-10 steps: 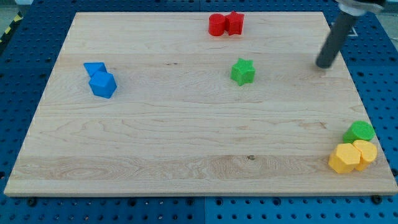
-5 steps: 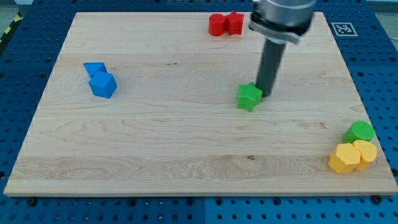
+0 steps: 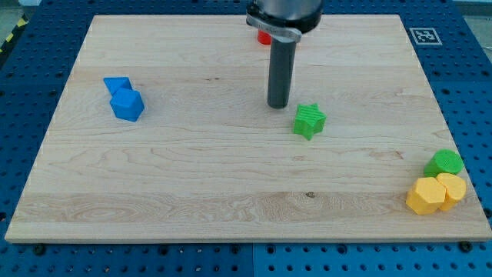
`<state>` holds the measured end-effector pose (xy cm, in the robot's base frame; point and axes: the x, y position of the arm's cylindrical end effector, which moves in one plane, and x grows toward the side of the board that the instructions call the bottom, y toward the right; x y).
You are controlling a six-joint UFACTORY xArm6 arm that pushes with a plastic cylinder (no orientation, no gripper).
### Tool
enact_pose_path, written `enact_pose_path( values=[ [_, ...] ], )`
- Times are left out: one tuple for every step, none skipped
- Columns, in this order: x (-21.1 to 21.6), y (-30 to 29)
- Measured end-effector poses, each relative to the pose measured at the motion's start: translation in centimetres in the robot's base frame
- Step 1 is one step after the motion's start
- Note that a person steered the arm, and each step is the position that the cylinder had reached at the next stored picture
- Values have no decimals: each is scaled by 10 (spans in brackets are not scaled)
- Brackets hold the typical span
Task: Move the green blocks to the top of the yellow blocks
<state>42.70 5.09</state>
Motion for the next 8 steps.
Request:
enact_pose_path(
  values=[
    [33,42],
    [65,89],
    [80,119],
    [82,132],
    [89,142],
    [91,146],
    [70,146],
    [66,157]
  ],
)
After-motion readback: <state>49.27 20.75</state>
